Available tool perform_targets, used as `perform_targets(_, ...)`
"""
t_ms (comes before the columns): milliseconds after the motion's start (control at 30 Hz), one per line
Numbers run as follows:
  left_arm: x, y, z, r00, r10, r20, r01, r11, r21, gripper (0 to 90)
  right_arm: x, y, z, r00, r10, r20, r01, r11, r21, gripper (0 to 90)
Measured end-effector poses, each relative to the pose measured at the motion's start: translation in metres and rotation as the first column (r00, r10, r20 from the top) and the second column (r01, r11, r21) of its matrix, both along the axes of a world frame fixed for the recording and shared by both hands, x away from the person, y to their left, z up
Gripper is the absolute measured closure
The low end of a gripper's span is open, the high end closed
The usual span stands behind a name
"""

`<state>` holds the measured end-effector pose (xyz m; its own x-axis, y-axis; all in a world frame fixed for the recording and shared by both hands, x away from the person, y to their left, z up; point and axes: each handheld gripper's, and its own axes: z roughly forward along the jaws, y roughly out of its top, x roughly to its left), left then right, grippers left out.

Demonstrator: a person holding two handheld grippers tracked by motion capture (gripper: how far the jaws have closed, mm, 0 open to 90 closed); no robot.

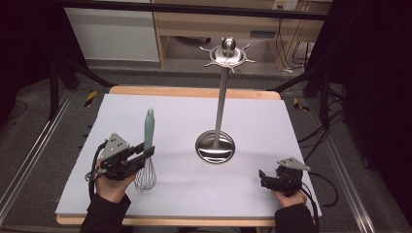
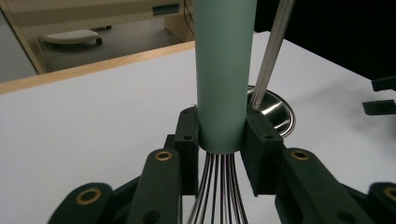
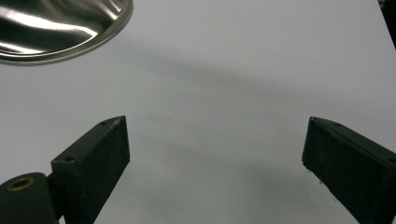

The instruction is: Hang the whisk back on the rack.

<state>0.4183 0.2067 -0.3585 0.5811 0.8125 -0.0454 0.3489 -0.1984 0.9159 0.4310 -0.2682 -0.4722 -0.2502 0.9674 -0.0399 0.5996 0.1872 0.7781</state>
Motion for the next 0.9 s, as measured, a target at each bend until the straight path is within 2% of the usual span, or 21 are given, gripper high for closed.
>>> perform_targets(167, 0.001, -0.001, 0.009, 0.9994, 0.004, 0.035, -0.003, 0.9999, -0.011, 69.0, 0.000, 0.001, 0.001, 0.9998, -0.004, 0.017, 0.004, 1.000, -0.002, 8.4)
perform_targets(467, 0.005, 0.005, 0.026, 0.9969, 0.005, 0.079, -0.001, 0.9988, -0.048, 69.0, 0.000, 0.001, 0.000, 0.9999, -0.007, 0.014, 0.007, 1.000, -0.002, 8.3)
perform_targets(700, 0.010, 0.001, 0.035, 0.9953, 0.008, 0.097, -0.001, 0.9970, -0.078, 68.9, 0.001, 0.001, 0.000, 0.9997, -0.011, 0.019, 0.011, 1.000, -0.003, 8.4)
perform_targets(900, 0.015, -0.006, 0.047, 0.9934, -0.010, 0.114, 0.020, 0.9956, -0.091, 68.9, 0.001, 0.001, 0.001, 0.9997, -0.010, 0.024, 0.010, 1.000, -0.005, 8.3)
